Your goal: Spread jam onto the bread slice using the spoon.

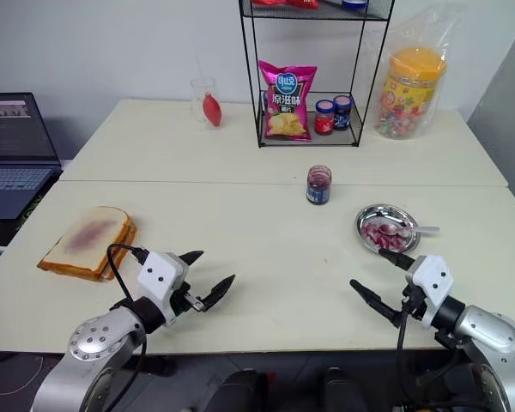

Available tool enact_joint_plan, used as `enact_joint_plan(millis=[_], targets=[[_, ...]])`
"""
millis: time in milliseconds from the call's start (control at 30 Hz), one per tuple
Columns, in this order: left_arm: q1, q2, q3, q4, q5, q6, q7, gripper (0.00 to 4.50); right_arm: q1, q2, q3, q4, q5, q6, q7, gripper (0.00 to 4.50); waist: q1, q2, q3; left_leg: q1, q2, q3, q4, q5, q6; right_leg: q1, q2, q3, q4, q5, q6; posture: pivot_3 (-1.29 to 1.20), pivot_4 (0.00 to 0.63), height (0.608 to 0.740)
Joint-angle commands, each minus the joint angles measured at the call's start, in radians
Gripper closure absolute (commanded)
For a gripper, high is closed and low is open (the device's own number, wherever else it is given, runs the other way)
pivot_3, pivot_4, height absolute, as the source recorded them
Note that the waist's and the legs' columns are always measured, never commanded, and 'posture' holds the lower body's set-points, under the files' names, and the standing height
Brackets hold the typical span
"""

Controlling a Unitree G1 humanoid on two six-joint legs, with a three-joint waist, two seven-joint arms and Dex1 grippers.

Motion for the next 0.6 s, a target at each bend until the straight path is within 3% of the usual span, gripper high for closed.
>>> enact_joint_plan(millis=[33, 367, 600], targets=[[-0.005, 0.005, 0.001, -0.026, 0.006, -0.018, 0.003, 0.0, -0.005, -0.004, -0.018, -0.021, 0.0, -0.01, 0.0, 0.06, 0.0, 0.0, 0.0, 0.0, 0.0, 0.0, 0.0, 0.0, 0.0, 0.0, 0.0, 0.0, 0.0, 0.0, 0.0, 0.0, 0.15, 0.74], [-0.028, 0.054, -0.033, 0.008, 0.092, -0.078, -0.007, 0.0, 0.031, 0.021, 0.003, -0.013, -0.029, -0.05, 0.002, 0.06, 0.0, 0.0, 0.0, 0.0, 0.0, 0.0, 0.0, 0.0, 0.0, 0.0, 0.0, 0.0, 0.0, 0.0, 0.0, 0.0, 0.15, 0.74], [-0.023, 0.032, 0.014, 0.023, 0.035, -0.11, -0.028, 0.0, 0.035, 0.04, 0.021, -0.007, -0.047, -0.066, 0.0, 0.06, 0.0, 0.0, 0.0, 0.0, 0.0, 0.0, 0.0, 0.0, 0.0, 0.0, 0.0, 0.0, 0.0, 0.0, 0.0, 0.0, 0.15, 0.74]])
